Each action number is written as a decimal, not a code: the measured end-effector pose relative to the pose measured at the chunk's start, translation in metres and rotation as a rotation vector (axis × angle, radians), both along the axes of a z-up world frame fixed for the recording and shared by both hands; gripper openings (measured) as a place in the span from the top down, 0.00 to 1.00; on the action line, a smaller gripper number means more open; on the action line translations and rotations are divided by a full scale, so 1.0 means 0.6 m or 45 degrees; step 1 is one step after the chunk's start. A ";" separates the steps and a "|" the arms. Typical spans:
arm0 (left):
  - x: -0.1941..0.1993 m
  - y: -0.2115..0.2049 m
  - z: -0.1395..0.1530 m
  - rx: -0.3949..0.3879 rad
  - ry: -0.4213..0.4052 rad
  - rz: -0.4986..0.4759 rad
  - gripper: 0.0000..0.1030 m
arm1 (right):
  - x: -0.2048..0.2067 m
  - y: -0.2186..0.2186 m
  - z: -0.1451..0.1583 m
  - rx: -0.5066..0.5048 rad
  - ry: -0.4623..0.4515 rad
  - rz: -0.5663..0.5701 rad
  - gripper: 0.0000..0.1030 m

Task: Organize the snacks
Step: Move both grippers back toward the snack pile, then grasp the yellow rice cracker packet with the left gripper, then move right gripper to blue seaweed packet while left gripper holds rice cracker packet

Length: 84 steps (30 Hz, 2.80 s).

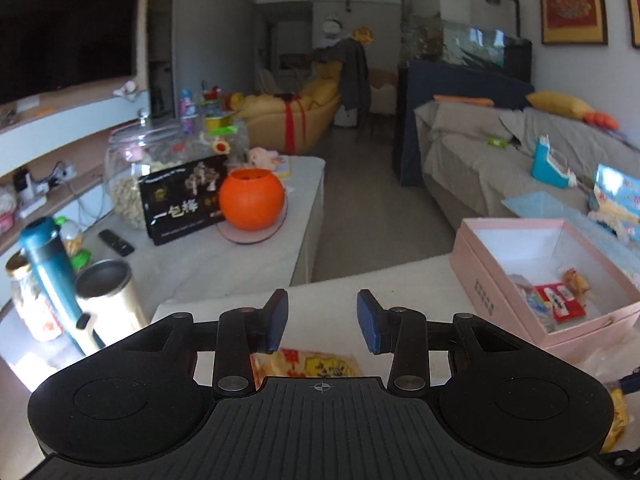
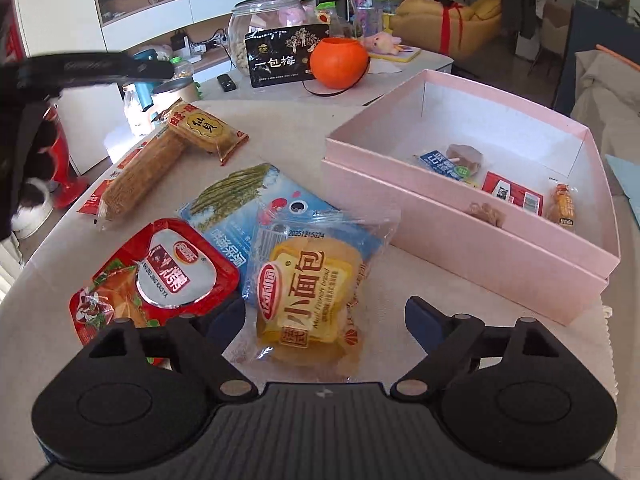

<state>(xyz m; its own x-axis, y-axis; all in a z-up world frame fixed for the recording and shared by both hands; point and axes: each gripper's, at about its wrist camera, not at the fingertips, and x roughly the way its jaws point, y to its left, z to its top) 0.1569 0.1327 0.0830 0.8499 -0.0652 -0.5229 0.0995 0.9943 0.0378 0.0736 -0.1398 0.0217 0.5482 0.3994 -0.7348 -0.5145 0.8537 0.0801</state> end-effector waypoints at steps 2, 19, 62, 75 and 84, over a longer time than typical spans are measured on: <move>0.047 -0.006 -0.018 0.065 0.118 -0.056 0.60 | 0.001 -0.006 -0.011 0.041 0.001 -0.003 0.13; 0.036 -0.037 -0.090 0.307 0.532 -0.262 0.56 | -0.010 0.000 -0.031 0.025 -0.095 0.032 0.00; -0.293 -0.140 -0.084 -0.282 0.285 -0.132 0.60 | -0.007 -0.017 0.015 0.088 0.201 0.037 0.50; -0.238 -0.263 -0.117 -0.196 0.343 -0.343 0.60 | -0.066 -0.155 0.034 -0.064 0.119 -0.119 0.53; -0.228 -0.218 -0.125 -0.149 0.318 -0.180 0.60 | -0.062 -0.132 0.074 -0.112 -0.133 -0.102 0.25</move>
